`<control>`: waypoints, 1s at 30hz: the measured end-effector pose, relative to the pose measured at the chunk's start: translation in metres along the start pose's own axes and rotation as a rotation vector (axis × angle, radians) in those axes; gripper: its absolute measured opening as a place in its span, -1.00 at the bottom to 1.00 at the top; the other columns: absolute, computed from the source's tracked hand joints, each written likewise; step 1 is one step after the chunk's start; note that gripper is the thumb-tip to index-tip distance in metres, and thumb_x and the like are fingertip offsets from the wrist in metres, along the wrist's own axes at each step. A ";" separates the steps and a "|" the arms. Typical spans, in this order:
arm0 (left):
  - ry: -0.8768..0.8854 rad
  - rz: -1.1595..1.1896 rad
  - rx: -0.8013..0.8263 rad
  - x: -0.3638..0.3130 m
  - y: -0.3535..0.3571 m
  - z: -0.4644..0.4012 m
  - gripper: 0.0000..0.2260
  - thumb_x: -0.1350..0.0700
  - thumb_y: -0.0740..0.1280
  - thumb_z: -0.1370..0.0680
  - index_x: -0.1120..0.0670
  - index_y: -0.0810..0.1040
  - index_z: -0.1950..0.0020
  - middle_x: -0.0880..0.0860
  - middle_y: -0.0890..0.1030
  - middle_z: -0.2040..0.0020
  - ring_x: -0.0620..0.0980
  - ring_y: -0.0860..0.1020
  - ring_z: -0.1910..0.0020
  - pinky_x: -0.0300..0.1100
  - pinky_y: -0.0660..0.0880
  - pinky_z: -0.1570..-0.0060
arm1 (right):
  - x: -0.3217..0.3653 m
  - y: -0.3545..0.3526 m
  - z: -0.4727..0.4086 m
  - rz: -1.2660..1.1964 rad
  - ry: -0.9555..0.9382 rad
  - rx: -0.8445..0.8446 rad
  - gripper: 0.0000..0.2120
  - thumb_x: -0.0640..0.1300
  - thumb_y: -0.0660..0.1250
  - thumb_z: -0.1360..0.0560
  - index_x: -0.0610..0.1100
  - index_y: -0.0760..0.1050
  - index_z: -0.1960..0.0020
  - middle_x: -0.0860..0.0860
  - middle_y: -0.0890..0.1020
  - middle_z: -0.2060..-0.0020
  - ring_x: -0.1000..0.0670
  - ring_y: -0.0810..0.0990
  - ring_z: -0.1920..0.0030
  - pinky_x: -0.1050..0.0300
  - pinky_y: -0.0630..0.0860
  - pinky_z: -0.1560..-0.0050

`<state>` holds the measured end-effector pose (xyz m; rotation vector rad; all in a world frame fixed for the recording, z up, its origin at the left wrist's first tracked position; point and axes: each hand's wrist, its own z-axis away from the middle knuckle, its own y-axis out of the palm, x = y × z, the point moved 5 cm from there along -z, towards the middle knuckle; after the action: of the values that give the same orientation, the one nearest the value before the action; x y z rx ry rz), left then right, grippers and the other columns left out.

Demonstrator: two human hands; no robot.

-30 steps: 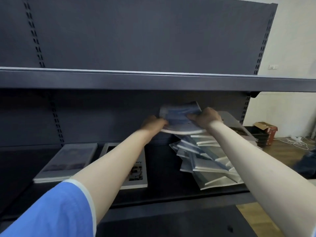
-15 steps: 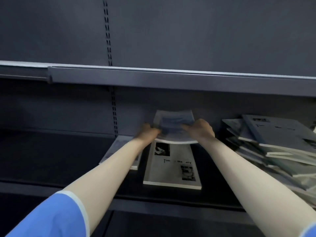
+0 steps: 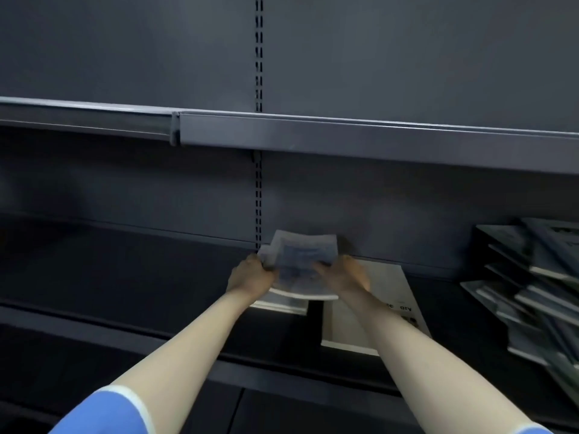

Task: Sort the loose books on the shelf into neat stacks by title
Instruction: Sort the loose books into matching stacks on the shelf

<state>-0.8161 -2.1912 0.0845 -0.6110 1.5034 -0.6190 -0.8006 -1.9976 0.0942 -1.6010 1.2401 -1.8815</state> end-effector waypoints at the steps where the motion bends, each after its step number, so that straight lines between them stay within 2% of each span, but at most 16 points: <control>1: -0.009 -0.019 -0.002 0.007 0.000 -0.001 -0.63 -0.09 0.27 -0.51 0.18 0.47 -0.13 0.13 0.57 -0.06 0.15 0.55 -0.04 -0.14 0.40 0.14 | 0.002 0.007 0.001 0.017 0.003 0.005 -0.55 0.15 0.28 -0.50 -0.20 0.52 -0.17 -0.10 0.61 -0.09 -0.15 0.58 -0.09 0.16 0.38 0.15; 6: -0.034 -0.122 -0.035 0.032 0.003 -0.004 -0.61 -0.10 0.23 -0.54 0.20 0.44 -0.16 0.19 0.53 -0.15 0.20 0.48 -0.16 -0.02 0.44 -0.11 | 0.006 0.039 0.003 0.028 0.031 0.026 -0.55 0.17 0.24 -0.50 -0.19 0.51 -0.14 -0.06 0.61 0.08 -0.08 0.58 0.11 0.18 0.38 0.26; 8: -0.030 -0.148 -0.059 0.038 0.003 -0.004 -0.62 -0.08 0.22 -0.56 0.21 0.44 -0.17 0.20 0.52 -0.16 0.19 0.47 -0.18 -0.02 0.43 -0.13 | 0.006 0.049 0.001 0.035 0.034 0.034 -0.56 0.17 0.24 -0.50 -0.18 0.52 -0.12 -0.05 0.60 0.11 -0.08 0.61 0.10 0.17 0.40 0.28; 14: -0.022 -0.232 -0.112 0.053 0.009 -0.005 -0.63 -0.06 0.20 -0.59 0.23 0.44 -0.17 0.20 0.49 -0.20 0.18 0.41 -0.21 -0.03 0.37 -0.16 | 0.009 0.068 0.003 0.102 0.045 0.034 -0.53 0.14 0.23 -0.54 -0.22 0.43 -0.23 -0.12 0.58 -0.13 -0.13 0.56 -0.15 0.12 0.40 0.10; 18: 0.005 -0.233 -0.154 0.055 0.011 -0.010 -0.63 -0.05 0.20 -0.60 0.25 0.45 -0.16 0.21 0.46 -0.19 0.19 0.41 -0.20 -0.02 0.38 -0.13 | 0.011 0.071 0.003 0.159 0.030 0.021 -0.50 0.16 0.17 -0.57 -0.22 0.36 -0.28 -0.11 0.55 -0.19 -0.13 0.54 -0.18 0.12 0.39 0.11; 24: 0.037 -0.224 -0.135 0.057 0.020 -0.023 -0.67 0.01 0.11 -0.64 0.23 0.48 -0.18 0.21 0.47 -0.19 0.20 0.44 -0.18 -0.03 0.40 -0.08 | 0.016 0.074 -0.003 0.191 0.043 0.047 -0.51 0.14 0.12 -0.60 -0.25 0.39 -0.28 -0.14 0.55 -0.18 -0.13 0.56 -0.16 0.17 0.37 0.13; 28: 0.020 -0.239 -0.149 0.054 0.025 -0.030 -0.67 0.03 0.08 -0.65 0.22 0.45 -0.23 0.20 0.47 -0.21 0.18 0.45 -0.20 -0.03 0.40 -0.07 | 0.024 0.073 -0.003 0.321 -0.054 0.081 -0.62 -0.01 0.12 -0.64 -0.21 0.37 -0.35 -0.18 0.46 -0.25 -0.13 0.50 -0.24 0.11 0.47 -0.08; 30: 0.007 -0.254 -0.161 0.053 0.029 -0.033 -0.68 0.06 0.07 -0.66 0.24 0.41 -0.27 0.20 0.46 -0.24 0.17 0.45 -0.21 -0.03 0.41 -0.10 | 0.025 0.072 -0.007 0.330 -0.047 0.074 -0.59 0.02 0.09 -0.65 -0.24 0.37 -0.34 -0.18 0.48 -0.25 -0.14 0.51 -0.24 0.10 0.48 -0.09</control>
<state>-0.8499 -2.2080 0.0274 -0.9346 1.5038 -0.6980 -0.8320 -2.0529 0.0514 -1.3033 1.3067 -1.6535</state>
